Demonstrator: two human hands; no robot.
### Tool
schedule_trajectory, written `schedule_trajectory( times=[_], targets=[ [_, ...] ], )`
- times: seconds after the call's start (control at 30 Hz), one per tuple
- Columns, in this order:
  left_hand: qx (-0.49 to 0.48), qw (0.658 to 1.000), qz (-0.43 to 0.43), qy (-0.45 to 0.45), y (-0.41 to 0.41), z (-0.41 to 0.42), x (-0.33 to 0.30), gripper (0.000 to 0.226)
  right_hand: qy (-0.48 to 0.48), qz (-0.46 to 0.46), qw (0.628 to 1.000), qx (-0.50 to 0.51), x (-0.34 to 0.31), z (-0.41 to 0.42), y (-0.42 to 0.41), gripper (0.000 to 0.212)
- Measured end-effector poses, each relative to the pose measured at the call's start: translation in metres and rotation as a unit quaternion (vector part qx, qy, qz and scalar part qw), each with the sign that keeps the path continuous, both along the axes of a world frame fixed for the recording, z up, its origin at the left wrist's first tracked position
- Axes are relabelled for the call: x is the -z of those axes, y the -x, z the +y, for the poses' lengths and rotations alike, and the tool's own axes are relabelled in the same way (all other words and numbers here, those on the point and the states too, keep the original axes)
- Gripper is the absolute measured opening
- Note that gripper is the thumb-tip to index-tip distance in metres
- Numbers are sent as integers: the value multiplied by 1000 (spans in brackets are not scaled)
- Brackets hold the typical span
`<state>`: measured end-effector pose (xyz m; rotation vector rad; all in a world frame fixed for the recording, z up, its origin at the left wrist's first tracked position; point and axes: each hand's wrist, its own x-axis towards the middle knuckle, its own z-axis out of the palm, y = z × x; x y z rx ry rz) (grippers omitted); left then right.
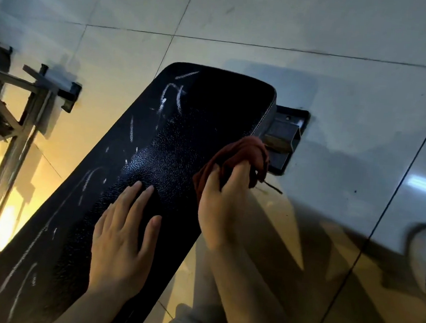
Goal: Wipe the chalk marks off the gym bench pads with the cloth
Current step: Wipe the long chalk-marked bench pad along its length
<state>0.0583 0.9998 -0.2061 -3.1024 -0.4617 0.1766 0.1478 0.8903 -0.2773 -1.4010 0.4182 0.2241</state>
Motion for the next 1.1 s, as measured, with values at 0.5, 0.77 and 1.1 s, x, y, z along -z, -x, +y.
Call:
schedule_trajectory(
  times=[0.5, 0.77, 1.1],
  targets=[
    [12, 1000, 0, -11, -1, -1, 1, 55, 64, -38, 997, 33, -10, 0, 19, 26],
    [1, 1000, -2, 2, -1, -2, 0, 55, 28, 77, 997, -2, 8, -21, -73, 30],
    [-5, 1000, 5, -3, -1, -2, -1, 55, 53, -58, 997, -12, 0, -4, 13, 46]
  ],
)
